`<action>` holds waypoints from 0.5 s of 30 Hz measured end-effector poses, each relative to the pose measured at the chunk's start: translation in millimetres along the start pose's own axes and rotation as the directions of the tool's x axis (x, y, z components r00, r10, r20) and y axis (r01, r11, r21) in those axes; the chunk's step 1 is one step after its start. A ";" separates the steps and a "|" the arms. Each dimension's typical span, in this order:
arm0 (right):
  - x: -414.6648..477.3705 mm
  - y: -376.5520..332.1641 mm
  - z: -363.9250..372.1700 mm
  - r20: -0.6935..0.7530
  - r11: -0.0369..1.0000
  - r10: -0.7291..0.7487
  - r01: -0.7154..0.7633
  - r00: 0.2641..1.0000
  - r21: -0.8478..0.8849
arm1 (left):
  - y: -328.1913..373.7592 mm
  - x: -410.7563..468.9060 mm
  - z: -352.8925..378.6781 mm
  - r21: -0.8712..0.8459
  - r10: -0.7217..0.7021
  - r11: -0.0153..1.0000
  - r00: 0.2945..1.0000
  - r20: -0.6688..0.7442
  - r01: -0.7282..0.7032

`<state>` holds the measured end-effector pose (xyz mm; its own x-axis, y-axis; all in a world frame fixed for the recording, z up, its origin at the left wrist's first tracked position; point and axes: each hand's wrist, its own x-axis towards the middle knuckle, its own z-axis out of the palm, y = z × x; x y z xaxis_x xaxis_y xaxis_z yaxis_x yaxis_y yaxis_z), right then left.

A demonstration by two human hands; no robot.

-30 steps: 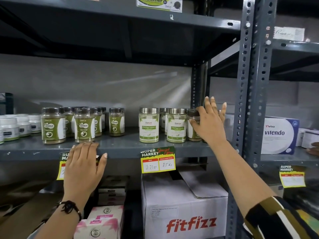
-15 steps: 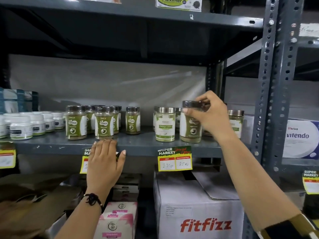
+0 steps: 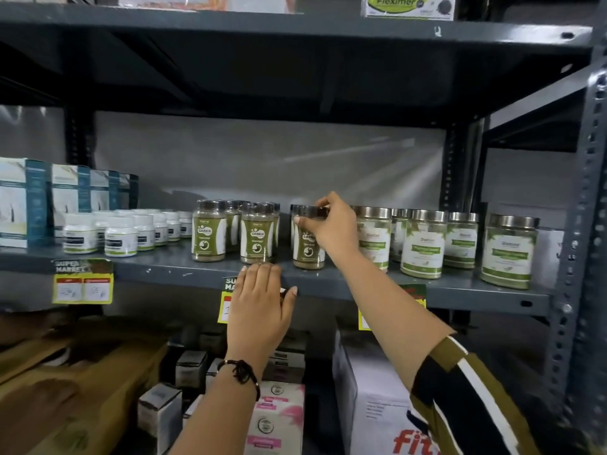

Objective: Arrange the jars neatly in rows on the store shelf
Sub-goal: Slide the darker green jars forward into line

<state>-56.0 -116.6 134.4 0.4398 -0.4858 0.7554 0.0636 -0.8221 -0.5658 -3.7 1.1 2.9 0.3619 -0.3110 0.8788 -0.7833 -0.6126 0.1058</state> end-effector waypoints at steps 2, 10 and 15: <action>-0.5 1.3 1.6 0.007 0.999 -0.030 0.030 1.000 -0.032 | -0.1 -0.3 1.2 -0.004 0.004 1.000 1.000 -0.011 -0.004; -26.7 28.1 -3.6 0.149 0.985 0.139 -0.152 0.979 0.082 | -0.3 -0.5 5.1 -0.022 0.014 1.000 0.998 -0.059 -0.016; -22.5 33.1 0.9 0.263 0.971 0.232 -0.237 0.937 -0.014 | -0.6 -0.7 6.4 -0.020 0.013 1.000 0.998 -0.069 -0.015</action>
<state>-63.0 -132.7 98.3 0.6619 -0.5679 0.4892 -0.0547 -0.6875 -0.7241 -0.2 -3.0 -0.7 0.3154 -0.2681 0.9103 -0.7987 -0.5929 0.1021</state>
